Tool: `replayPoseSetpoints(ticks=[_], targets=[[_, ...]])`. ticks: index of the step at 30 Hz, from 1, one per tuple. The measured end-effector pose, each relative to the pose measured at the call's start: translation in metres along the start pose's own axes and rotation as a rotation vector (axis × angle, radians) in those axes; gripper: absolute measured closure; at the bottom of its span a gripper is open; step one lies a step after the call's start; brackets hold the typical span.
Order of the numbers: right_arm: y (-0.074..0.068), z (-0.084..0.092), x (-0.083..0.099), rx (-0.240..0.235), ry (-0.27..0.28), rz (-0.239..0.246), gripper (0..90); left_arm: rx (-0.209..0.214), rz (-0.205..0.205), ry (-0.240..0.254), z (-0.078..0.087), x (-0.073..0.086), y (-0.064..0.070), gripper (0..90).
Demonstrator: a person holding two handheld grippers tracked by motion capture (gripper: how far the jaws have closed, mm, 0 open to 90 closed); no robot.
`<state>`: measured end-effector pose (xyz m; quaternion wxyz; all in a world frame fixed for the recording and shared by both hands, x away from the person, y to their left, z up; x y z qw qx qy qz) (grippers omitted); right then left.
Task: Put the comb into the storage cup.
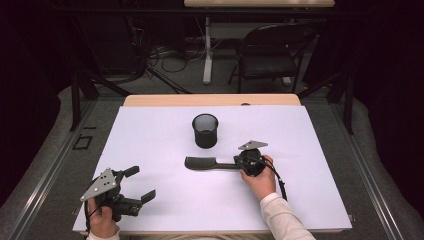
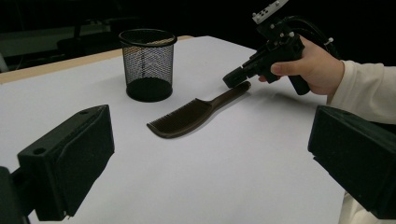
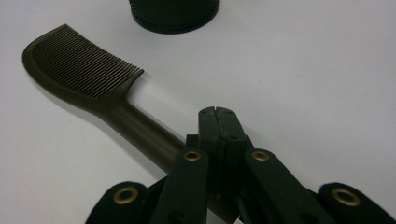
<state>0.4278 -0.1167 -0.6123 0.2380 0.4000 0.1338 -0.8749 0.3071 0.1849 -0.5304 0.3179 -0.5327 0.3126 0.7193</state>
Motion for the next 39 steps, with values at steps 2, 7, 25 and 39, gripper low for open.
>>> replayPoseSetpoints(ticks=[2, 7, 25, 39], targets=[[0.000, 0.000, 0.001, -0.003, 0.000, 0.005, 90.0, 0.000, 0.000, 0.000, 0.000, 0.000, 0.000, 0.4], [-0.002, 0.002, 0.004, -0.010, -0.013, 0.001, 90.0, 0.001, 0.000, -0.001, 0.000, 0.000, 0.000, 0.4], [-0.010, 0.005, 0.010, -0.040, -0.040, 0.013, 90.0, 0.002, -0.002, -0.002, 0.000, 0.000, 0.000, 0.4], [-0.010, 0.006, 0.009, -0.043, -0.036, 0.015, 89.0, 0.004, -0.001, -0.004, 0.000, 0.000, 0.000, 0.4]])
Point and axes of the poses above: each handheld gripper's, and its own axes: z roughly backward along the jaws, x roughly out of its underside, y roughly to its right, the point moved 9 cm from there along -z, roughly forward along the jaws, and after that the axes turned 2 degrees about y, right-handed, at the moved point
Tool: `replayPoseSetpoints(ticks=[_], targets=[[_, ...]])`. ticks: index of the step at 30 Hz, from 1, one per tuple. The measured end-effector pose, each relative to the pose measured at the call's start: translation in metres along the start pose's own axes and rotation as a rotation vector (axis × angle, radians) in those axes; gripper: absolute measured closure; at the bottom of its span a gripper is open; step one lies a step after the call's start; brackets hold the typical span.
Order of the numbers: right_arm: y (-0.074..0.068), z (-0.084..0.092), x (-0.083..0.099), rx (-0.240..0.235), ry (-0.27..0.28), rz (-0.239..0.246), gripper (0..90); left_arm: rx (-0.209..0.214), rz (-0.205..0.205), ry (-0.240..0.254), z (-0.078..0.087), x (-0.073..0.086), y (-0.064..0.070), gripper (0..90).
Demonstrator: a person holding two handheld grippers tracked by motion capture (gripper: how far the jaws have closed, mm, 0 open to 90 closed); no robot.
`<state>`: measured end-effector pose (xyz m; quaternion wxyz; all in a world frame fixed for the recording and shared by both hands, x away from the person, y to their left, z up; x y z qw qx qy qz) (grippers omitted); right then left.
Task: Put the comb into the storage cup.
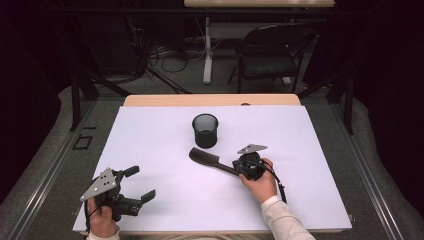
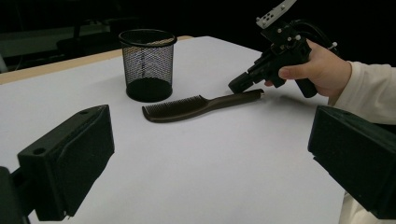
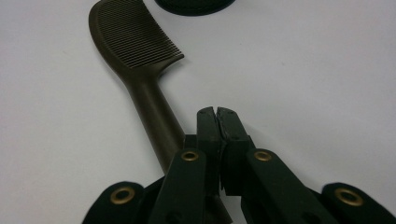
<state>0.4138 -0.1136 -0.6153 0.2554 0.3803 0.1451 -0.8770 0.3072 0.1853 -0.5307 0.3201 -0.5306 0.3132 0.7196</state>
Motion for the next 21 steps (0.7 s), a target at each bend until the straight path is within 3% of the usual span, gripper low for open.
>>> replayPoseSetpoints(ticks=[9, 21], targets=[[0.002, 0.003, -0.003, -0.007, 0.018, 0.000, 81.7, -0.005, 0.001, 0.000, 0.000, 0.000, 0.000, 0.4], [0.002, 0.010, -0.009, -0.043, 0.047, -0.016, 57.0, -0.007, 0.002, -0.001, -0.001, 0.001, -0.001, 0.4]])
Point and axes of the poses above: each handheld gripper's, and its own axes: z roughly backward along the jaws, x roughly out of its underside, y roughly to its right, the point moved 9 cm from there along -z, roughly forward along the jaws, and after that the axes turned 2 degrees about y, right-handed, at the moved point
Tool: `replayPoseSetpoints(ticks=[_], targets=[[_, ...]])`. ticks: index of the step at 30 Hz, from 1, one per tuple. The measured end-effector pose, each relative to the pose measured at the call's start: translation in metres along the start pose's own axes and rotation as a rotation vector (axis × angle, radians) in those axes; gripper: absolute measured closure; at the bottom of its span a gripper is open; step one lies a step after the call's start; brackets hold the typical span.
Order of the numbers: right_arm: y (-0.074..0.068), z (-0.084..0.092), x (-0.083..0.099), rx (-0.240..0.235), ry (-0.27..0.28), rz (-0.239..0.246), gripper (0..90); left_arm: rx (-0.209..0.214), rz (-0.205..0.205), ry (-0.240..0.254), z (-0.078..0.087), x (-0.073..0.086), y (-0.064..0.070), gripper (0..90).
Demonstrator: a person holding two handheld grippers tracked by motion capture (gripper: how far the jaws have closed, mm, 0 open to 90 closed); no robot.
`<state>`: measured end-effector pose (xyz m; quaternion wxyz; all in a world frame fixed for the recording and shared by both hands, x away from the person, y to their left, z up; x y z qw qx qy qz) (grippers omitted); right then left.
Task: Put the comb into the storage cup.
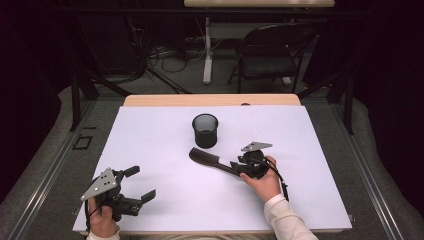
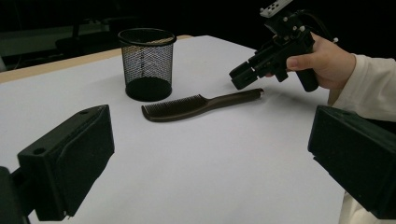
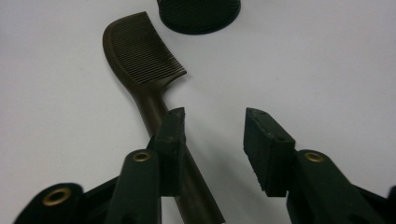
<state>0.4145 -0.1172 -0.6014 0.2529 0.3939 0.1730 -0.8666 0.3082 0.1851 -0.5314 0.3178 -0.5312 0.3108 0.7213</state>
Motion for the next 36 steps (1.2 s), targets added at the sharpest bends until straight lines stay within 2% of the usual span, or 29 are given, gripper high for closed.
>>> replayPoseSetpoints(ticks=[4, 5, 11, 13, 28, 32, 36], targets=[[-0.001, 0.002, -0.003, -0.012, 0.011, 0.001, 51.4, 0.000, 0.000, 0.000, 0.000, 0.000, 0.000, 0.4], [-0.001, 0.003, -0.004, -0.014, 0.012, 0.006, 50.0, 0.011, -0.002, 0.000, 0.000, 0.000, 0.000, 0.5], [-0.002, 0.004, -0.004, -0.024, -0.010, 0.019, 44.1, 0.011, -0.002, -0.001, 0.000, 0.000, 0.000, 0.5], [-0.002, 0.004, -0.005, -0.030, -0.002, 0.028, 41.7, 0.012, -0.003, -0.001, 0.000, 0.000, 0.001, 0.5], [-0.002, 0.009, -0.010, -0.026, -0.001, 0.059, 35.8, 0.011, -0.003, 0.000, 0.000, 0.000, 0.000, 0.5], [-0.002, 0.011, -0.010, -0.023, -0.028, 0.091, 28.4, 0.011, -0.003, -0.001, 0.000, 0.000, 0.000, 0.5], [0.000, 0.011, -0.009, -0.014, -0.045, 0.098, 21.4, 0.011, -0.003, -0.001, 0.000, 0.000, 0.001, 0.4]])
Point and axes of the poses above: each handheld gripper's, and its own axes: z roughly backward along the jaws, x roughly out of its underside, y roughly to its right, the point moved 9 cm from there along -z, roughly forward along the jaws, and after that the axes turned 2 degrees about y, right-handed, at the moved point
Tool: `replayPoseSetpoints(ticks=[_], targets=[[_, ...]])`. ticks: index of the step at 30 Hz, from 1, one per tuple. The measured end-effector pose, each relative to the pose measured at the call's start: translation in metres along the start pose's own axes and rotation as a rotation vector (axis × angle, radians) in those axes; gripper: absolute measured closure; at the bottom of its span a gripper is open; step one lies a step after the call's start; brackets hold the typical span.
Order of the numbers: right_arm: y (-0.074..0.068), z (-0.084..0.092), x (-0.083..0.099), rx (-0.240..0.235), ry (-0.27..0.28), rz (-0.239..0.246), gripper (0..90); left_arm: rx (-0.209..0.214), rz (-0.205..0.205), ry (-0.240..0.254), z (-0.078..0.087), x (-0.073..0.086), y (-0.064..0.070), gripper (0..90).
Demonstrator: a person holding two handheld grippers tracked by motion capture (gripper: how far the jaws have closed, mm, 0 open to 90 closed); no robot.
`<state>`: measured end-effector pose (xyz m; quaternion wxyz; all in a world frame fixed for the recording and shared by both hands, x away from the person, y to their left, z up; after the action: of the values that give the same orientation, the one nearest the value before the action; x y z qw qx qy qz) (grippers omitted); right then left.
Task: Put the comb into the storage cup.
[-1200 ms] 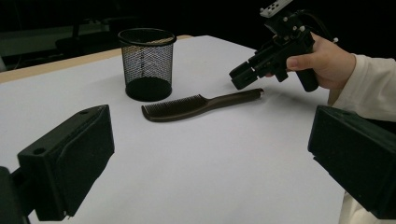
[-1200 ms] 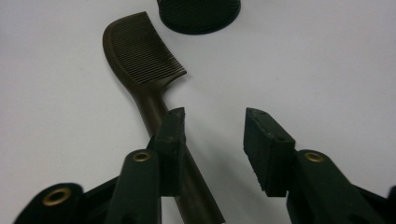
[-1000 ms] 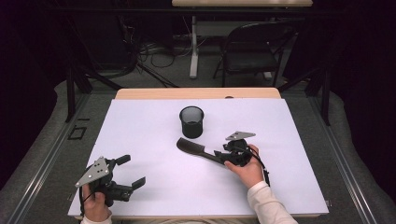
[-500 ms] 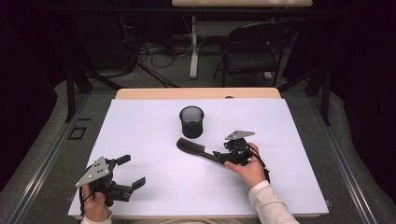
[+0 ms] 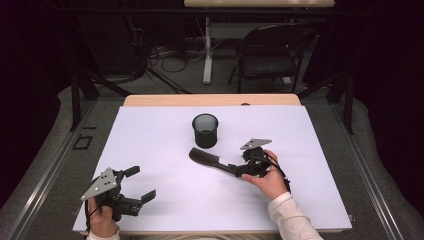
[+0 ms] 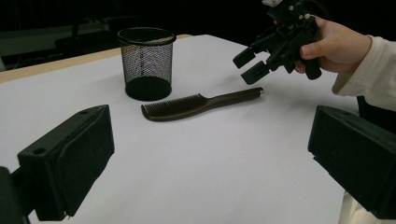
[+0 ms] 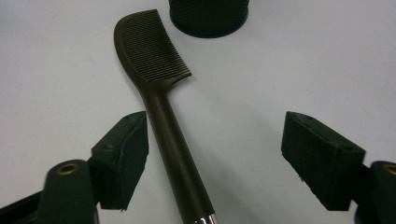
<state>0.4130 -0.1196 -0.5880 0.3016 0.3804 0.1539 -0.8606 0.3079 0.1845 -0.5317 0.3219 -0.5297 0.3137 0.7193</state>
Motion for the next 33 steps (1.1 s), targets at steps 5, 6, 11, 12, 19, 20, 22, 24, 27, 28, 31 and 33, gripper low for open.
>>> replayPoseSetpoints(ticks=[5, 6, 11, 12, 19, 20, 22, 24, 27, 28, 31, 33], targets=[[0.0008, 0.0013, 0.0007, 0.005, -0.014, 0.018, 16.1, -0.001, 0.002, 0.000, -0.0002, 0.0001, -0.0003, 0.5], [0.0008, 0.0013, 0.0007, 0.005, -0.014, 0.018, 16.1, -0.001, 0.002, 0.000, -0.0002, 0.0001, -0.0003, 0.5], [0.0035, 0.0045, 0.0000, -0.001, -0.022, 0.000, 14.3, -0.001, 0.001, -0.001, -0.0004, 0.0001, 0.0002, 0.5], [0.0038, 0.0053, -0.0008, -0.001, -0.021, -0.007, 14.3, -0.001, 0.000, -0.002, -0.0004, 0.0002, 0.0002, 0.4], [0.0030, 0.0070, -0.0056, -0.012, -0.035, -0.022, 8.6, -0.008, 0.010, -0.005, -0.0009, 0.0007, -0.0003, 0.5], [0.0024, 0.0064, -0.0052, -0.013, -0.045, -0.025, 8.5, -0.006, 0.007, -0.006, -0.0007, 0.0008, -0.0004, 0.4], [0.0009, 0.0049, -0.0044, -0.024, -0.064, -0.022, 6.9, -0.006, 0.008, -0.006, -0.0008, 0.0008, -0.0001, 0.5], [-0.0003, 0.0035, -0.0033, -0.030, -0.089, -0.012, 5.2, -0.003, 0.007, -0.007, -0.0010, 0.0010, -0.0001, 0.4], [-0.0010, 0.0024, -0.0027, -0.028, -0.112, 0.006, 4.5, 0.001, 0.007, -0.007, -0.0012, 0.0011, 0.0001, 0.4], [-0.0025, 0.0023, -0.0028, -0.029, -0.141, 0.026, 4.4, 0.003, 0.007, -0.007, -0.0012, 0.0011, 0.0001, 0.5], [-0.0035, 0.0016, -0.0035, -0.029, -0.154, 0.047, 4.3, 0.003, 0.008, -0.007, -0.0012, 0.0011, 0.0002, 0.4], [-0.0053, 0.0006, -0.0041, -0.020, -0.182, 0.080, 4.3, 0.003, 0.008, -0.007, -0.0012, 0.0012, 0.0002, 0.4]])
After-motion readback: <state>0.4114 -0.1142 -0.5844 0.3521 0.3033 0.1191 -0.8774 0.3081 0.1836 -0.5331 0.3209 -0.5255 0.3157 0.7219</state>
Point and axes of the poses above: each handheld gripper's, and its own axes: z roughly backward along the jaws, x roughly out of its underside, y roughly to its right, the point moved 9 cm from there along -z, roughly forward along the jaws, and after that the axes turned 2 degrees about y, right-handed, at the moved point
